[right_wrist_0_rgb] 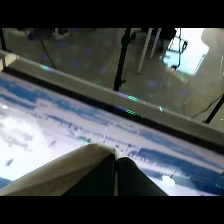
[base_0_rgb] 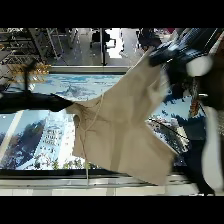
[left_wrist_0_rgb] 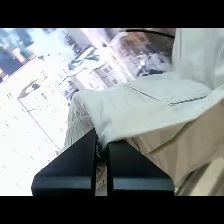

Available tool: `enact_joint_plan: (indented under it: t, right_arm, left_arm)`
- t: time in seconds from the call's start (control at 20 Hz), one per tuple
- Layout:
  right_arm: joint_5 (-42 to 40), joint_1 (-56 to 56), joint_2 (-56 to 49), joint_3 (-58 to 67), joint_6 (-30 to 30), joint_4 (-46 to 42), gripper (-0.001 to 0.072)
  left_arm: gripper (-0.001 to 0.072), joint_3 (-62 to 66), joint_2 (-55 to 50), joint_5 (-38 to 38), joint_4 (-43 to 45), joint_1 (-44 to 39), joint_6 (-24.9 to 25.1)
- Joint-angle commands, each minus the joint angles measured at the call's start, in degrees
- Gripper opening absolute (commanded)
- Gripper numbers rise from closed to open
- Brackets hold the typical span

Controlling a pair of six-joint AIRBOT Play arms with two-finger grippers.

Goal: Fold the clothes and pants, and hang the long-sleeved shirts on hangers.

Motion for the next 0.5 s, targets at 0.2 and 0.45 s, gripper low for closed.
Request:
enact_joint_plan:
  t: [0.2,0.45]
  right_arm:
    - [-8.0,-3.0,-15.3,2.9,6.1,1.9,0.0463]
    - [28.4,-16.3,-8.7,-1.0,14.4,5.7,0.0461]
  left_arm:
    - [0.0491,5.6,-24.0,26.6,0.4,6.8,-5.5]
    - [0.0489,6.1,-23.2,-0.8,8.5,16.7,-12.9]
